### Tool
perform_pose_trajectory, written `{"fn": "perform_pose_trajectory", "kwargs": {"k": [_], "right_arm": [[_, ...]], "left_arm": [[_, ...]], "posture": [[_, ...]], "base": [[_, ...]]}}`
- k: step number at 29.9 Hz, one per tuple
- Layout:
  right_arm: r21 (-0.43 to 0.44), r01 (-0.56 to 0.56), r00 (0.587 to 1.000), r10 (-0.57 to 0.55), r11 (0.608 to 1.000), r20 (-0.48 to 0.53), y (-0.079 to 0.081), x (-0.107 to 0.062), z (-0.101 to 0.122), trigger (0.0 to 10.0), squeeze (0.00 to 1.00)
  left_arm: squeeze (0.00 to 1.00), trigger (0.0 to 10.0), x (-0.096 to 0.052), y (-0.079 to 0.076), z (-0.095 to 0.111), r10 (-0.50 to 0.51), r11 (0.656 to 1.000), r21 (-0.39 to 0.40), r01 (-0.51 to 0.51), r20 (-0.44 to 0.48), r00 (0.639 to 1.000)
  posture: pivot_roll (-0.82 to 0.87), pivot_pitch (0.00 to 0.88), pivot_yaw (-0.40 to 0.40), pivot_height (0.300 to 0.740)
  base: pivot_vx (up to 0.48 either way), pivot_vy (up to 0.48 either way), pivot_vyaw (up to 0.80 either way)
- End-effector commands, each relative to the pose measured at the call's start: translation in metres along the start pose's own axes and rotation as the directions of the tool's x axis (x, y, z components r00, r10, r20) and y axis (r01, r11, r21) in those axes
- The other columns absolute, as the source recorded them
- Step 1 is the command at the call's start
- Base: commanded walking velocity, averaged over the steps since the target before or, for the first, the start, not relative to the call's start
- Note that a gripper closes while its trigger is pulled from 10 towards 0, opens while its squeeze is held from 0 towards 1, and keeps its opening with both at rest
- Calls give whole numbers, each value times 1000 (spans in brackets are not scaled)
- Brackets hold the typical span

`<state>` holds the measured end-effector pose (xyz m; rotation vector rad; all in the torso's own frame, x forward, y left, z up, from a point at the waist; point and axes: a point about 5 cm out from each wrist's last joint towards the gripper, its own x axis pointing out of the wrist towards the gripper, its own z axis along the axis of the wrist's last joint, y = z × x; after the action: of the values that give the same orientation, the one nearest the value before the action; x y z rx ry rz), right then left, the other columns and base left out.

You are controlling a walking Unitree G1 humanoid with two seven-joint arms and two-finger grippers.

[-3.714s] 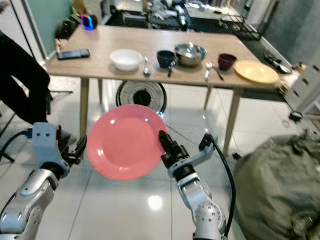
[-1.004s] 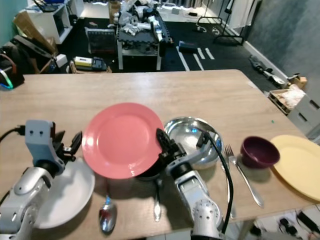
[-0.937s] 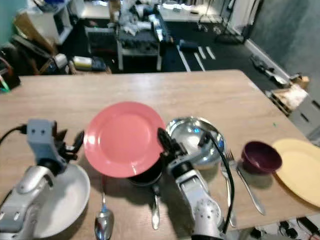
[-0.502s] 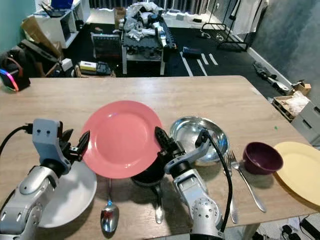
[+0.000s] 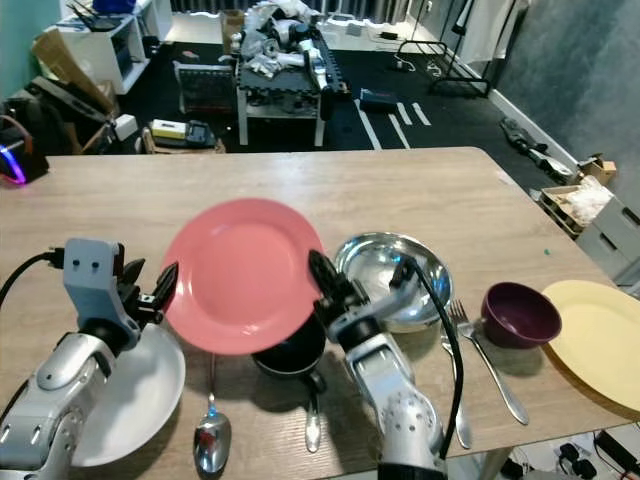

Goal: Setting the table

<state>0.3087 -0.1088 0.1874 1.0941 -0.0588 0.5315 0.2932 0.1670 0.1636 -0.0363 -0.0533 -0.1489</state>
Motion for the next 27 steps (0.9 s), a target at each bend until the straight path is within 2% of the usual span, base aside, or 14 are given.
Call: {"fn": "perform_pose_trajectory", "kwargs": {"k": [1,2,6,7,9,12,13,14,18,21,23,24,25,27], "right_arm": [[-38,-94,996,94,995,-9,27,17,3,10000,0],[-38,-94,996,94,995,-9,27,17,3,10000,0],[-96,-157,987,152,983,-60,53,42,-7,10000,0],[-172,-153,985,136,973,-105,60,58,-20,10000,0],[-220,-139,986,114,966,-121,60,65,-27,10000,0],[-213,-135,985,108,968,-134,59,70,-33,10000,0],[-218,-97,989,69,971,-133,54,75,-36,10000,0],[-245,44,988,-79,969,-135,35,88,-44,10000,0],[-254,61,987,-96,965,-130,33,90,-44,10000,0],[-301,141,981,-175,943,-88,21,99,-46,10000,0],[-293,154,980,-184,944,-77,19,101,-46,10000,0],[-277,154,981,-180,948,-70,18,104,-45,10000,0],[-277,154,981,-180,948,-70,18,104,-45,10000,0],[-251,146,982,-171,957,-84,17,107,-47,10000,0]], "left_arm": [[0,10000,-3,8,-2,23,1000,13,-22,-20,1000],[0,10000,-3,8,-2,23,1000,13,-22,-20,1000],[0,10000,-2,14,12,27,1000,14,-27,17,999],[0,10000,-3,18,26,5,1000,-20,-5,45,999],[0,10000,-5,19,34,-23,999,-45,26,59,998],[0,10000,-7,19,41,-59,996,-62,63,73,996],[0,10000,-9,20,47,-94,993,-70,99,81,992],[0,10000,-17,23,64,-181,978,-82,190,99,978],[0,10000,-19,23,67,-195,976,-76,204,107,975],[0,10000,-33,35,77,-260,960,-83,268,94,961],[0,10000,-36,42,76,-233,965,-103,241,84,969],[0,10000,-41,52,67,-167,975,-141,173,52,985],[0,10000,-41,52,67,-167,975,-141,173,52,985],[0,10000,-48,55,50,-108,981,-166,104,-14,994]], "posture": [[68,30,27,740],[68,30,27,740],[84,26,18,740],[95,23,15,740],[99,23,13,740],[107,25,10,740],[119,24,5,740],[128,27,1,740],[128,27,1,740],[160,39,-10,740],[166,43,-13,740],[174,47,-15,740],[174,47,-15,740],[182,58,-22,740]], "base": [[0,0,0],[0,0,0],[0,0,0],[0,0,0],[0,0,0],[0,0,0],[0,0,0],[0,0,0],[0,0,0],[0,0,0],[0,0,0],[0,0,0],[0,0,0],[0,0,0]]}}
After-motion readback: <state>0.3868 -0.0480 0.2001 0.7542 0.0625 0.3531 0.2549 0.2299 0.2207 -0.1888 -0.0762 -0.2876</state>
